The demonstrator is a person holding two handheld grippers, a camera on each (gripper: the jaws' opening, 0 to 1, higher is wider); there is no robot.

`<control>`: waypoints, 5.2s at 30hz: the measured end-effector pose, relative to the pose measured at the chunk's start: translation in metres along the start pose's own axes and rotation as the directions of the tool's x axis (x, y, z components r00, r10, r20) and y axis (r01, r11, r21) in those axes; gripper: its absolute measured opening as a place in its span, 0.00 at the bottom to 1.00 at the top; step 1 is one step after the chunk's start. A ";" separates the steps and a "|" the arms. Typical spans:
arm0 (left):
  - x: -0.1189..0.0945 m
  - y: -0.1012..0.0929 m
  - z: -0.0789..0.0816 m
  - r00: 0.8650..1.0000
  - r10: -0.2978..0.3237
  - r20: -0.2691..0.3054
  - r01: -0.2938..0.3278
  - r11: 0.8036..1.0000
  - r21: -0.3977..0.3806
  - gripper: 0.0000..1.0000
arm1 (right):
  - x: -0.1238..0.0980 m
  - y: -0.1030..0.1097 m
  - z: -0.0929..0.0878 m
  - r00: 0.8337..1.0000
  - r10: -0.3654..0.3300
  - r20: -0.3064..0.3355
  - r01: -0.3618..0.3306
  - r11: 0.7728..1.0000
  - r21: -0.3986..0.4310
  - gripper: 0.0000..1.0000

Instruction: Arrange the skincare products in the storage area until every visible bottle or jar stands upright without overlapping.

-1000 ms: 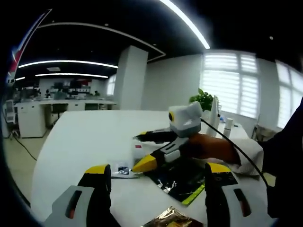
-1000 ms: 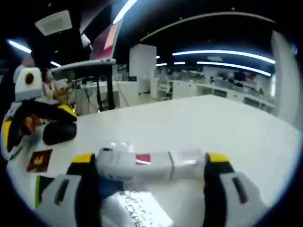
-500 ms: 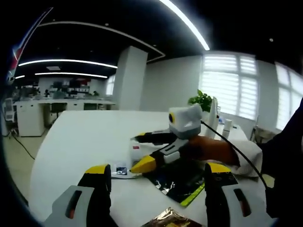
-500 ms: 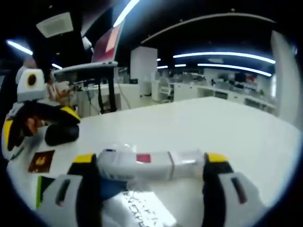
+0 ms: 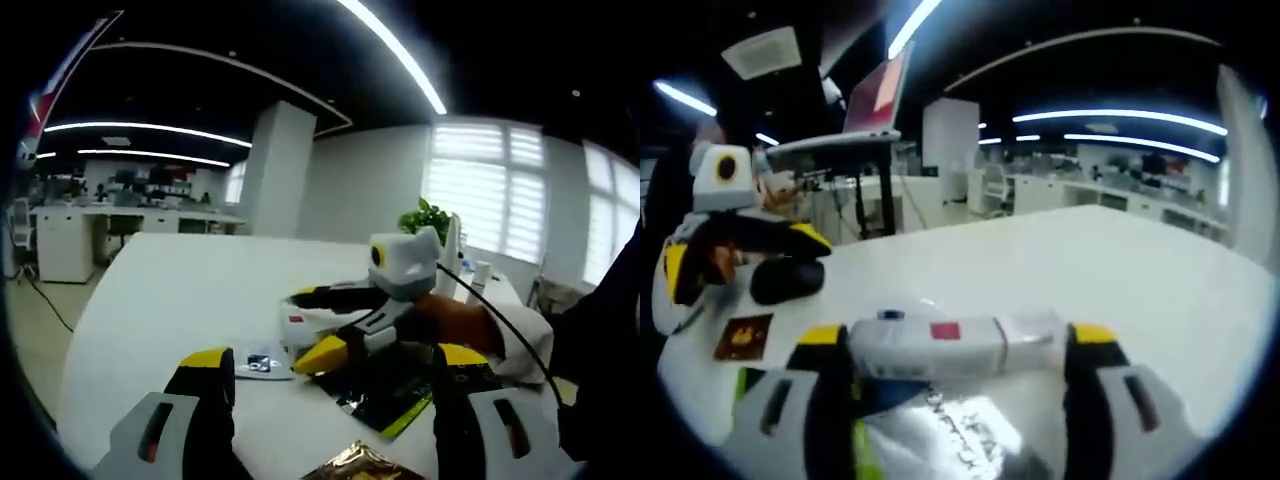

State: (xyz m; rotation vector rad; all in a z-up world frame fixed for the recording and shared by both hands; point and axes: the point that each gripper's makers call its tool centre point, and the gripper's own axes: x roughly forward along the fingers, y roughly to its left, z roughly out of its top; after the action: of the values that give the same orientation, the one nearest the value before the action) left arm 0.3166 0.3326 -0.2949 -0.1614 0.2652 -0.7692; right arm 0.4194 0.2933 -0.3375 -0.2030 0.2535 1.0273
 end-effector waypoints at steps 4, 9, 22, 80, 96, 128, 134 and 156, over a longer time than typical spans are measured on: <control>-0.001 0.001 0.000 1.000 0.007 0.003 -0.007 1.000 -0.001 0.83 | -0.007 0.005 0.002 1.000 0.012 0.008 -0.012 1.000 -0.001 0.86; -0.002 0.001 -0.002 1.000 0.009 -0.005 -0.009 1.000 -0.001 0.83 | -0.011 0.015 0.000 1.000 0.021 -0.008 -0.021 0.999 -0.030 0.85; -0.001 0.004 0.000 1.000 0.023 0.000 -0.023 1.000 -0.007 0.83 | -0.040 0.040 -0.002 0.996 0.085 -0.006 -0.085 0.996 -0.033 0.47; 0.006 -0.003 -0.005 1.000 0.000 -0.027 0.000 1.000 -0.010 0.83 | -0.019 0.021 -0.006 0.993 -0.122 0.001 0.122 0.992 -0.021 0.19; 0.007 -0.006 -0.006 1.000 -0.008 -0.025 0.008 1.000 -0.019 0.83 | -0.033 0.018 -0.002 0.991 -0.128 0.028 0.123 0.983 0.135 0.17; 0.004 -0.015 0.013 0.992 -0.078 0.103 0.093 0.985 -0.145 0.81 | -0.067 0.043 0.057 0.949 -0.094 0.300 0.078 0.995 0.063 0.16; 0.005 -0.026 0.025 0.973 -0.137 0.186 0.177 0.961 -0.214 0.81 | -0.073 0.053 0.065 0.936 -0.061 0.346 0.043 0.997 0.060 0.16; 0.009 -0.035 0.023 0.963 -0.176 0.202 0.228 0.934 -0.276 0.81 | -0.077 0.080 0.074 0.923 0.016 0.385 -0.028 0.999 0.025 0.16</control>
State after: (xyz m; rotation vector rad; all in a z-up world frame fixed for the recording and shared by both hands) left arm 0.3063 0.3026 -0.2658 -0.5464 0.1977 -0.9121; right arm 0.3211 0.2914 -0.2479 0.0327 -0.0873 1.0626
